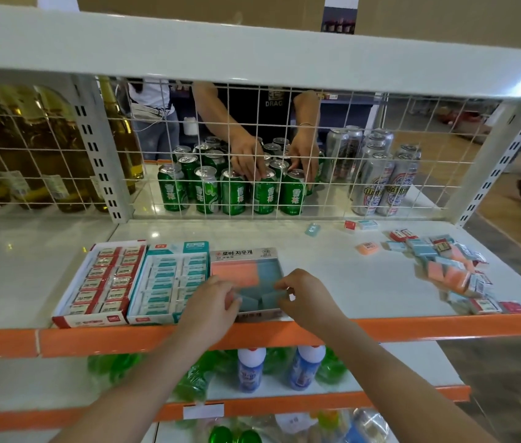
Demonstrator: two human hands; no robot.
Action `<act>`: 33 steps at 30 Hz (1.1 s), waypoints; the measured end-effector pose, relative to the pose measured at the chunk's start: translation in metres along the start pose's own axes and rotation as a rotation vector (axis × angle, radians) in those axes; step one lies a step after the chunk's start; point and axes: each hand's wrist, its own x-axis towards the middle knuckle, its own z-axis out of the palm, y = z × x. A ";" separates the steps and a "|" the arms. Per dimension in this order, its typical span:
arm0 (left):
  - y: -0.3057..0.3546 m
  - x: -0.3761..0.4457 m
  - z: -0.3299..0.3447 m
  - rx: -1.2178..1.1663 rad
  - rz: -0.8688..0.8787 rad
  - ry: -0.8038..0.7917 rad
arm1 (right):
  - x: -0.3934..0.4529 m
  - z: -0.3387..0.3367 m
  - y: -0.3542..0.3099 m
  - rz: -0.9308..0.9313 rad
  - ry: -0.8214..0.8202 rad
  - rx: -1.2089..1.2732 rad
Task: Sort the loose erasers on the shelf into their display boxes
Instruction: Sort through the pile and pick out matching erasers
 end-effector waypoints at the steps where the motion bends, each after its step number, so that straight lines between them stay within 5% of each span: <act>1: 0.000 -0.002 -0.001 0.023 0.022 -0.008 | 0.000 0.000 0.001 -0.014 -0.014 -0.016; 7: 0.001 -0.006 -0.007 0.130 0.155 -0.065 | 0.000 -0.004 0.002 -0.100 -0.110 -0.151; 17: 0.003 0.002 -0.011 0.170 0.141 -0.186 | 0.006 -0.002 0.003 -0.219 -0.153 -0.326; 33: 0.000 -0.004 -0.013 0.094 0.102 -0.187 | 0.007 -0.006 0.007 -0.259 -0.146 -0.282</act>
